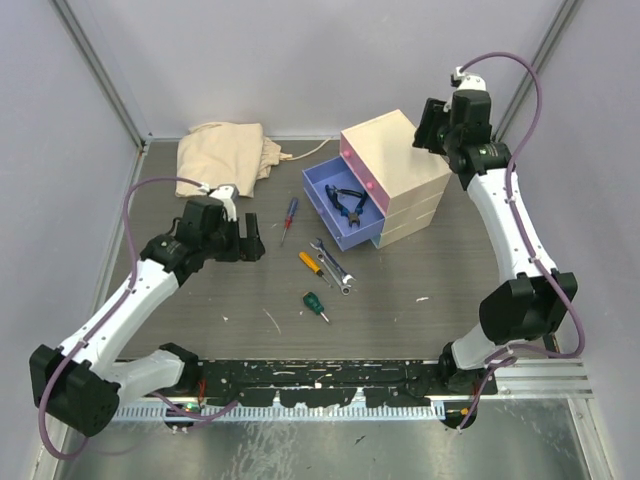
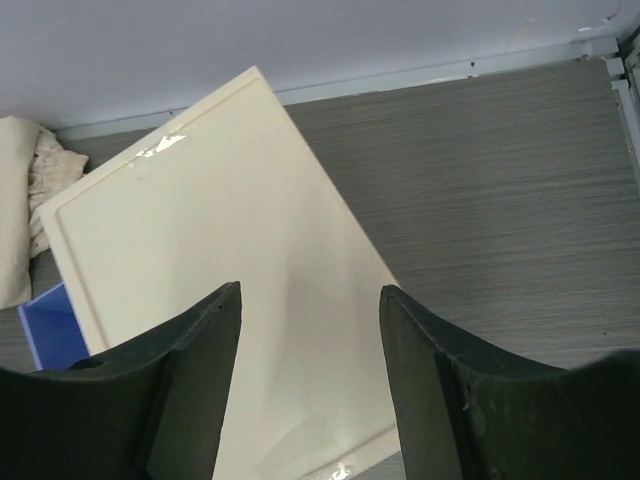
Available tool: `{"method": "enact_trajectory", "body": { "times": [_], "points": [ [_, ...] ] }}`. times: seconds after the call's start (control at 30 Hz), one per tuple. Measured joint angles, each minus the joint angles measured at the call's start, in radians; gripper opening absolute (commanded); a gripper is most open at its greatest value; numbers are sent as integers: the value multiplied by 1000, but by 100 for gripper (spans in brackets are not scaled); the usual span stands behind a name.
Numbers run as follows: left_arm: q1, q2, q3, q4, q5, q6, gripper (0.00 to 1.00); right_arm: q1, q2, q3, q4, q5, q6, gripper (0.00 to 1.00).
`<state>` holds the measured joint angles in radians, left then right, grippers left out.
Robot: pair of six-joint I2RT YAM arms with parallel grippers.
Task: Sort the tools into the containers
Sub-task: Close the drawer in the storage box.
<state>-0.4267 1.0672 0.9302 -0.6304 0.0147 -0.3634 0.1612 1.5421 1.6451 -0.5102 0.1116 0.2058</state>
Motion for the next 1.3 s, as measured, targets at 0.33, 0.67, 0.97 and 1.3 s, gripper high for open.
{"method": "enact_trajectory", "body": {
  "times": [0.33,0.67,0.97,1.3],
  "points": [
    [-12,147,26,211,89,-41,91,-179,79,3,22,-234,31,64],
    [-37,384,85,459,112,-40,89,-214,161,26,46,-398,58,64],
    [-60,546,142,623,200,-37,82,-219,188,29,55,-499,69,64],
    [-79,681,229,665,225,-31,78,-228,209,46,78,-563,90,62]
  ]
}}
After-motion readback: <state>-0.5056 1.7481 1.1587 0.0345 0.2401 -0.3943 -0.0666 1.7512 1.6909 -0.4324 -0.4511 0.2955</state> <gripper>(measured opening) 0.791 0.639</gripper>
